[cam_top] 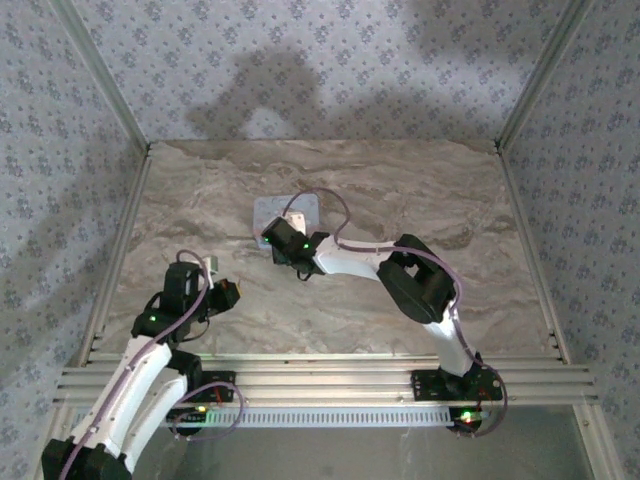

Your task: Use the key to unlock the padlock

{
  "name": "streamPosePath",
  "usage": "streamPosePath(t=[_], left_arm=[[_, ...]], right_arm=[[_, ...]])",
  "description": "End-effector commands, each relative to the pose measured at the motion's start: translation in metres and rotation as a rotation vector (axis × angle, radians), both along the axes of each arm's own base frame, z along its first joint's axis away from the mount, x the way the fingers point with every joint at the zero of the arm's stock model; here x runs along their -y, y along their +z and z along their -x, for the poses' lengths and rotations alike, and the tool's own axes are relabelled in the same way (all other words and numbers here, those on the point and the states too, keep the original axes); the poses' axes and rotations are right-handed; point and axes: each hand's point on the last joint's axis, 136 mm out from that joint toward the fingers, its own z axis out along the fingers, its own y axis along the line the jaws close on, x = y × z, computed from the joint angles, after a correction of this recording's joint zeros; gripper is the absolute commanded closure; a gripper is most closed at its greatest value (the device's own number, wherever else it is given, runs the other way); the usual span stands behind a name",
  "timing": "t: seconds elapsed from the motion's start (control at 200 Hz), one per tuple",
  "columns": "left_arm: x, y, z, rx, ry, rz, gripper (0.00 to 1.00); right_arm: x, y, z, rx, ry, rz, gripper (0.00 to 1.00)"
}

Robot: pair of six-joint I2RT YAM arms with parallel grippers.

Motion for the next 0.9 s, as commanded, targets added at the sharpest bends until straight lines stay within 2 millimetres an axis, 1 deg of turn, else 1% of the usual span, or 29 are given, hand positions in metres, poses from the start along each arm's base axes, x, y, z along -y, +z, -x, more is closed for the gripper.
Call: streamPosePath(t=[0.0,0.27,0.55,0.655,0.824,0.894], left_arm=[[0.004,0.023,-0.013,0.082,-0.028,0.010,1.00],[0.005,0.021,-0.012,0.080,-0.040,0.007,1.00],[0.006,0.021,-0.010,0.080,-0.049,0.006,1.00],[0.006,0.021,-0.010,0.081,-0.052,0.006,1.00],[0.008,0.022,-0.010,0.083,-0.060,0.011,1.00],[0.008,0.023,-0.010,0.086,-0.063,0.012,1.00]], right_arm=[[-0.001,-0.005,-0.001,0.004,-0.026,0.048,0.44],[-0.001,-0.015,-0.008,-0.021,-0.042,0.077,0.45],[-0.001,-0.018,-0.017,-0.023,-0.068,0.067,0.48],[-0.002,-0.021,-0.018,-0.027,-0.074,0.068,0.50],[0.004,-0.025,-0.024,-0.032,-0.096,0.072,0.55],[0.005,-0.025,-0.028,-0.029,-0.104,0.066,0.59]])
